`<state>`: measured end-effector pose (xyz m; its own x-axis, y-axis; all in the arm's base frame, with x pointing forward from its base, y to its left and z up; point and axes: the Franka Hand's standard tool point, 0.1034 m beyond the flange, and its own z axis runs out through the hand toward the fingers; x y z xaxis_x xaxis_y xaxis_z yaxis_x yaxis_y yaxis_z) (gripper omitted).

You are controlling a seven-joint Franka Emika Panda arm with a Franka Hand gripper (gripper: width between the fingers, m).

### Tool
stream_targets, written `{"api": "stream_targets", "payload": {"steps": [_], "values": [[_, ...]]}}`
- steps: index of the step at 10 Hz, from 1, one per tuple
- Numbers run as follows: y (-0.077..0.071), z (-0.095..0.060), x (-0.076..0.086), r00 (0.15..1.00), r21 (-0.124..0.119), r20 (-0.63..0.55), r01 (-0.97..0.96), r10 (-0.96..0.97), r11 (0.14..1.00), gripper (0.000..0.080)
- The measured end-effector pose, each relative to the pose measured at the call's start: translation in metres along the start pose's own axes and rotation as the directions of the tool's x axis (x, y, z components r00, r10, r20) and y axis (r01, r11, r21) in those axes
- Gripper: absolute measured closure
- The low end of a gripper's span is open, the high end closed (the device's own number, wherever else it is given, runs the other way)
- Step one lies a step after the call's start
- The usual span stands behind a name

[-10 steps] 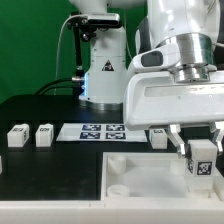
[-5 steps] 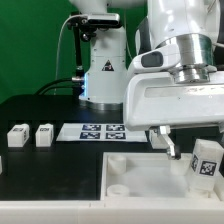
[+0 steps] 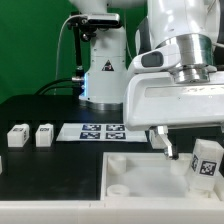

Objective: Assemble one leg

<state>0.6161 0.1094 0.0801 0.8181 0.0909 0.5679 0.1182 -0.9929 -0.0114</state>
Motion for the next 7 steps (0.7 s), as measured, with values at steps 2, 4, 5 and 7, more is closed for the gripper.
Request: {"api": "stream_targets", "payload": {"steps": [2,4,5,7], "values": [[0.001,-0.001,0.001,1.0,0.001,0.014,-0.001,0.001,1.0,0.015],[0.006,-0.018,0.016,0.994,0.009,0.105,-0.014,0.013,1.0,0.015],[0.01,-0.021,0.022,0.992,0.008,0.123,-0.019,0.018,1.0,0.015],[0.012,-0.016,0.013,0.946,0.022,0.323,-0.036,0.027,0.999,0.015]]}}
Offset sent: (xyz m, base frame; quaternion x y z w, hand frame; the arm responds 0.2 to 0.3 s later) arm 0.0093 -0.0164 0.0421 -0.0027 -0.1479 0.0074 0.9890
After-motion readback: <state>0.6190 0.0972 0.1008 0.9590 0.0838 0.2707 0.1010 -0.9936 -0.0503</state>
